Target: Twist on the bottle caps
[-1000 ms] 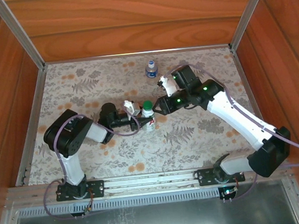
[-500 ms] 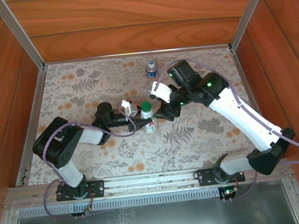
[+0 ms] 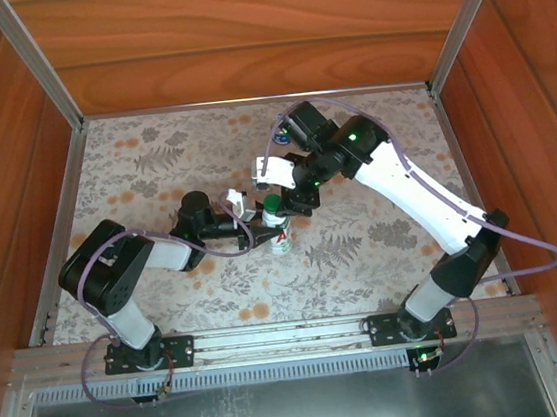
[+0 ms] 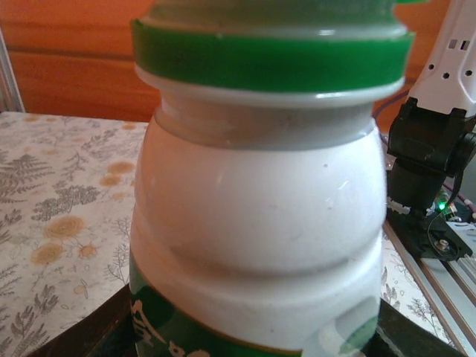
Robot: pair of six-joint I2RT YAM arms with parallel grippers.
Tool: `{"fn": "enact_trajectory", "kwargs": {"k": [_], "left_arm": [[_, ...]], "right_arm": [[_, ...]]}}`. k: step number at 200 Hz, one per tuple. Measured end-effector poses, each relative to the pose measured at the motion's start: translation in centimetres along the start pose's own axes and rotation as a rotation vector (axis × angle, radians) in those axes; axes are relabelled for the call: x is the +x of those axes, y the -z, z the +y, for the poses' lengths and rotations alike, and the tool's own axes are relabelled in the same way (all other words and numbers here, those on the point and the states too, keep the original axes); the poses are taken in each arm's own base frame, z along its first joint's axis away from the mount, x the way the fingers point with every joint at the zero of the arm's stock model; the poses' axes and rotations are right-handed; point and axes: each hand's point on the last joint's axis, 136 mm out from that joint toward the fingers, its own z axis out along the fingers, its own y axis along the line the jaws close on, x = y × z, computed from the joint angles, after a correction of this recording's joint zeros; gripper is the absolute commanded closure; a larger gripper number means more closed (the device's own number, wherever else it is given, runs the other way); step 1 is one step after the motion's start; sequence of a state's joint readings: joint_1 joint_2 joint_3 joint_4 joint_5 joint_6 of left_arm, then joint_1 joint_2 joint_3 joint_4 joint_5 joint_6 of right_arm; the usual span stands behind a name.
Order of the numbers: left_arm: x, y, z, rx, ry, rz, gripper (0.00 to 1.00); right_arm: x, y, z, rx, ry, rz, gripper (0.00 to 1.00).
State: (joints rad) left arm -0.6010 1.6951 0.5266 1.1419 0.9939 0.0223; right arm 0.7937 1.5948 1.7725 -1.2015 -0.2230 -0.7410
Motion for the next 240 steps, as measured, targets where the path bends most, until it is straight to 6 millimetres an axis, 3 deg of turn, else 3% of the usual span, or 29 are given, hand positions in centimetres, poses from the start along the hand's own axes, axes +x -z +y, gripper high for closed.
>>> {"fn": "enact_trajectory", "kwargs": {"k": [79,134,183,240], "left_arm": [[-0.1,0.0,-0.3,0.009,0.0,0.005,0.47],[-0.3,0.1,-0.4,0.011,-0.022,0.003,0.47],[-0.3,0.2,0.0,-0.03,-0.027,0.011,0.49],[0.5,1.6,2.7,-0.268,-0.072,0.079,0.49]], "right_arm": [[0.1,-2.2,0.1,-0.1,-0.018,0.042,0.44],[0.0,-2.2,0.2,-0.111,-0.022,0.045,0.59],[0.0,-2.3,0.0,-0.101,-0.034,0.047,0.62],[0.3,-3.6,-1.8,0.014,-0.186,0.012,0.63]]}}
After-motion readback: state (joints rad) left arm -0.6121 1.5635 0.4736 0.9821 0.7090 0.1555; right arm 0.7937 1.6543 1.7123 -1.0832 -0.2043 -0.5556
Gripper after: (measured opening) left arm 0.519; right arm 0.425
